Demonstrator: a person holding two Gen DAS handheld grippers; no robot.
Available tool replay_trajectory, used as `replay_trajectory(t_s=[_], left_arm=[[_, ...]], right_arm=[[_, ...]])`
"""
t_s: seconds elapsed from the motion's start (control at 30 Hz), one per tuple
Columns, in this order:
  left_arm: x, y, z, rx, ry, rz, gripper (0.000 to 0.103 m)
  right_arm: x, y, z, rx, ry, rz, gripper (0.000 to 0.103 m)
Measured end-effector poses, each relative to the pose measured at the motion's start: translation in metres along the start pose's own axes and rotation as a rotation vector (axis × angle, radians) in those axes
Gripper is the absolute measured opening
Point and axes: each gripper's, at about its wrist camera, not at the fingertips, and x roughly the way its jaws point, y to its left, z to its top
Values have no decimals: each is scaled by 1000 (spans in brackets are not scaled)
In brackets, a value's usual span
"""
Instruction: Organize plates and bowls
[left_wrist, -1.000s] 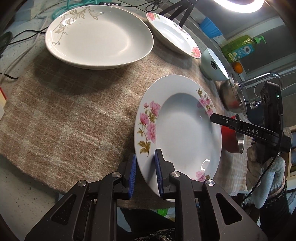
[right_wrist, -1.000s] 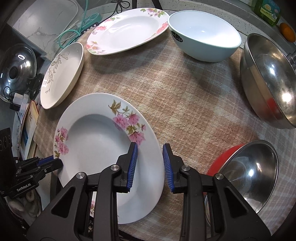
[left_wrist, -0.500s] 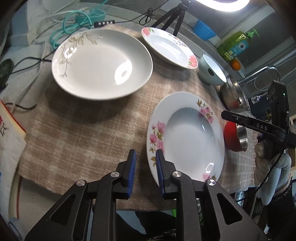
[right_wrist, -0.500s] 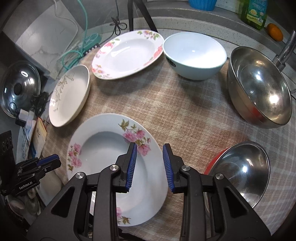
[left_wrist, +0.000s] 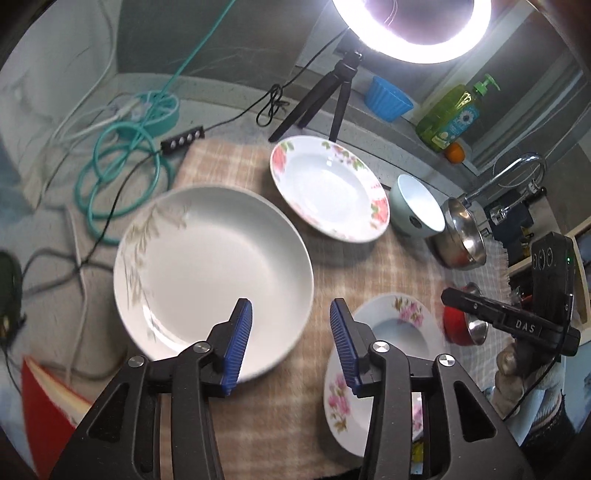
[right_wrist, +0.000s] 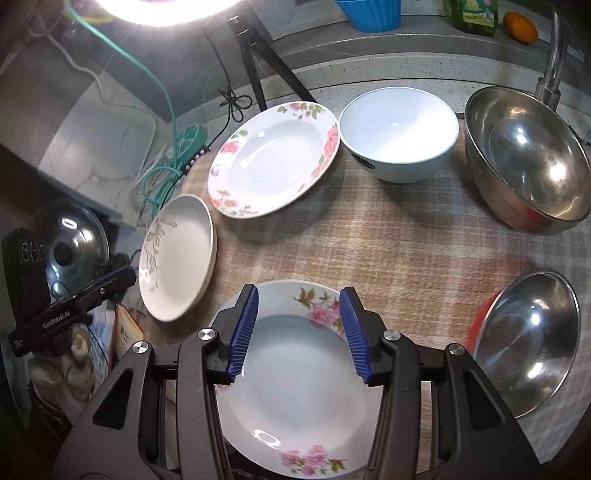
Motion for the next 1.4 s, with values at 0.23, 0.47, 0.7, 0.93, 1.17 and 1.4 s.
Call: replay_trajectory(t_s=[0.23, 0.47, 0.7, 0.93, 1.17, 1.4], left_arm=[[33, 16, 60, 96, 68, -22, 43], [68, 32, 117, 76, 95, -72, 43], [102, 32, 142, 98, 133, -79, 43], [117, 30, 157, 122, 155, -94, 43], [132, 28, 168, 136, 182, -107, 40], [144, 25, 167, 137, 216, -124, 35]], right_arm=[[13, -7, 20, 118, -23, 23, 48], [28, -15, 35, 179, -32, 9, 48], [48, -13, 48, 191, -27, 7, 43], [64, -13, 61, 222, -20, 8, 36], [71, -19, 70, 239, -11, 10, 31], [76, -24, 76, 248, -13, 1, 24]])
